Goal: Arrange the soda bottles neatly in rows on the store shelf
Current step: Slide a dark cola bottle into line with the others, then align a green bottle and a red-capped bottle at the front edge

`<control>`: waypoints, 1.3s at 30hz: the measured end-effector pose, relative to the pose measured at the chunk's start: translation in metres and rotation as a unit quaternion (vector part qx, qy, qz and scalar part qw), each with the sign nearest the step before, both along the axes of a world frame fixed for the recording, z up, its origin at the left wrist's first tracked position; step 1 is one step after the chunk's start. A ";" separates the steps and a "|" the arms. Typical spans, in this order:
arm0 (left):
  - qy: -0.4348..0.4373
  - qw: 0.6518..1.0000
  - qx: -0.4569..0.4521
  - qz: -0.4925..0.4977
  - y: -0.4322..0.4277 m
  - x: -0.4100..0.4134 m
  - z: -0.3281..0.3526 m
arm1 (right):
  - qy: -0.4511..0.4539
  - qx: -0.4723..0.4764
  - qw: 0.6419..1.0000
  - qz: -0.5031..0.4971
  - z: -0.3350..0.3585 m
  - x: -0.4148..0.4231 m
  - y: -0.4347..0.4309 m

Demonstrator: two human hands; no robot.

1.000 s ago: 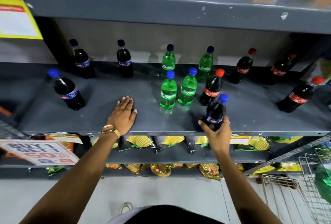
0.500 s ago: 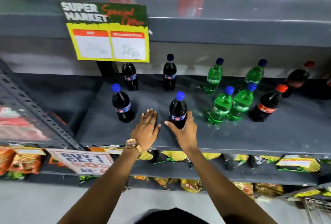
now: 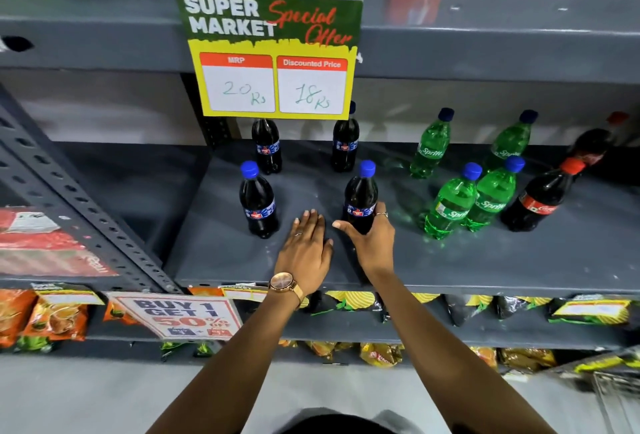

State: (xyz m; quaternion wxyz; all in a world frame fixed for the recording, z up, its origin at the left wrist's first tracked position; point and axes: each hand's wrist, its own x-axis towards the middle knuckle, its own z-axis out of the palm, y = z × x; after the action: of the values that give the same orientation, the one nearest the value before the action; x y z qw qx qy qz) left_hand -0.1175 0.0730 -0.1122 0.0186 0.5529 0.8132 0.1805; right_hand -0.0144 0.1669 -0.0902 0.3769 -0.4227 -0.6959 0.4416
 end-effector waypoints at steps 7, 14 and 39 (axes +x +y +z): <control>-0.033 0.999 0.027 0.012 -0.003 0.002 0.004 | 0.002 -0.016 0.999 0.028 0.000 0.003 0.001; -0.187 0.946 0.266 0.019 -0.016 0.112 0.024 | 0.177 -0.011 0.979 -0.100 -0.012 0.106 -0.010; -0.251 0.881 0.252 0.311 0.240 0.295 0.014 | -0.022 0.018 1.000 -0.011 -0.003 0.339 0.227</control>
State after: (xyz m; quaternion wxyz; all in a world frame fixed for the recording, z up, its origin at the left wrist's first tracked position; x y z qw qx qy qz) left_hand 0.1778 0.3129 -0.0986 0.0250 0.1940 0.8386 0.5085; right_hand 0.3250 0.3940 -0.0929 0.3735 -0.4334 -0.7072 0.4155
